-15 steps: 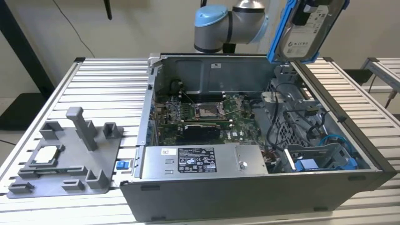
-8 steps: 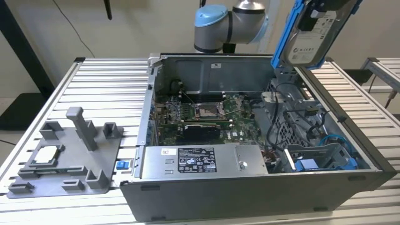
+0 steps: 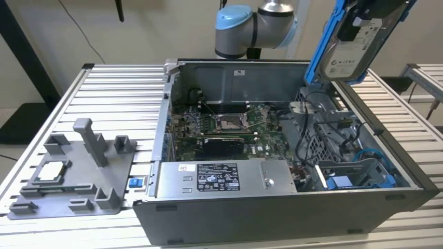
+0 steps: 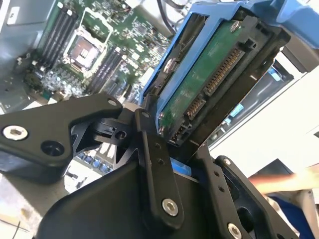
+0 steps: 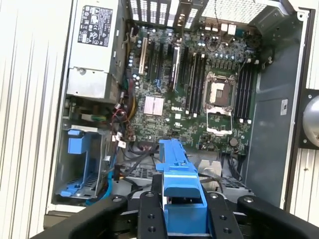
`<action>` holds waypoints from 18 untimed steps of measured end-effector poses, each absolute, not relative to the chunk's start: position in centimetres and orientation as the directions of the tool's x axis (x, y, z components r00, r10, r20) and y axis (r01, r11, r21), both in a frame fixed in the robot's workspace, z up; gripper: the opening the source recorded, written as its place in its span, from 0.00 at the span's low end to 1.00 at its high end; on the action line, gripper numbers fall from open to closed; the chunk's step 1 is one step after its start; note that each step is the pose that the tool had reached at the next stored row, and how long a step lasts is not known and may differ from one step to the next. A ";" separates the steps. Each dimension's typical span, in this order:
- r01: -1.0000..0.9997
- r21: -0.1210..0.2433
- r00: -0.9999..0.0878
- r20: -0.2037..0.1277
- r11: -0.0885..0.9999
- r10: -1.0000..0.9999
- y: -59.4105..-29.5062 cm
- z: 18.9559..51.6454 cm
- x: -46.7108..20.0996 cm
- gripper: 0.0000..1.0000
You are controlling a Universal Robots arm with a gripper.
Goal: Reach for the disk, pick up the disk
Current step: 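Pick up the disk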
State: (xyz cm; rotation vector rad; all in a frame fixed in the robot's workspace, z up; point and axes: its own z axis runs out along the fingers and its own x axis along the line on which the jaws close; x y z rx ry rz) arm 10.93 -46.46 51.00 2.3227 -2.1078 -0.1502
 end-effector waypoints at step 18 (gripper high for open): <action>-0.995 0.031 0.097 -0.067 -0.100 -0.993 -51.2 50.6 10.3 0.00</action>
